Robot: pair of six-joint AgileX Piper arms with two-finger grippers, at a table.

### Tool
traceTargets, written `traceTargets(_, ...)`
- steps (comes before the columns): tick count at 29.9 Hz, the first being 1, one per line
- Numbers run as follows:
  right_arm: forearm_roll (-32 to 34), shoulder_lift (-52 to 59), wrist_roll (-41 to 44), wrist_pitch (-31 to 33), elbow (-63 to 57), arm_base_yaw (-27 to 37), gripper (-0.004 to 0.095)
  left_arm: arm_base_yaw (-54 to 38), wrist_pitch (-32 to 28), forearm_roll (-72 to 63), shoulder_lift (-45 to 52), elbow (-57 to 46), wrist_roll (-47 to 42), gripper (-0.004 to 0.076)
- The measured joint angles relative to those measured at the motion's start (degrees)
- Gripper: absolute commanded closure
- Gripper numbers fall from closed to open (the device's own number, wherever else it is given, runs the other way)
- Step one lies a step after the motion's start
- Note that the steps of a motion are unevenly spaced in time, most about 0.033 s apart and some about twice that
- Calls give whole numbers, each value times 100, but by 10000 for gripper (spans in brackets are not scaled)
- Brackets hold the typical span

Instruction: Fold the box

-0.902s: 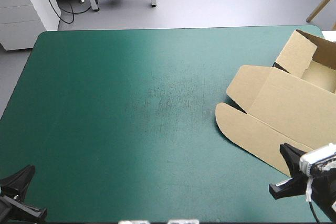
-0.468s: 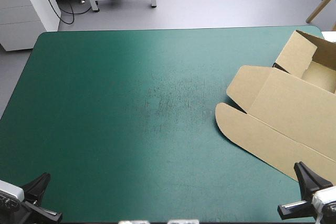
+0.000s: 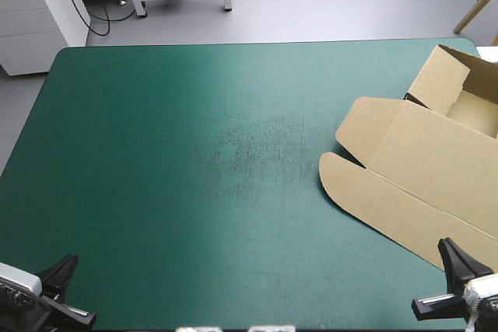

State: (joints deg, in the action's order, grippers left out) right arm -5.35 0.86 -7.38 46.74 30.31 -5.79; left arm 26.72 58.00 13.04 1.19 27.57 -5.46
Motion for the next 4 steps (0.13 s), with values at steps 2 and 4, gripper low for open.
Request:
traceTargets(2,0,0,0,0,0,0,927,0,-175,0,0,0,0,734)
traceTargets(4,0,0,0,-5,0,0,927,0,-373,4,0,0,0,734)
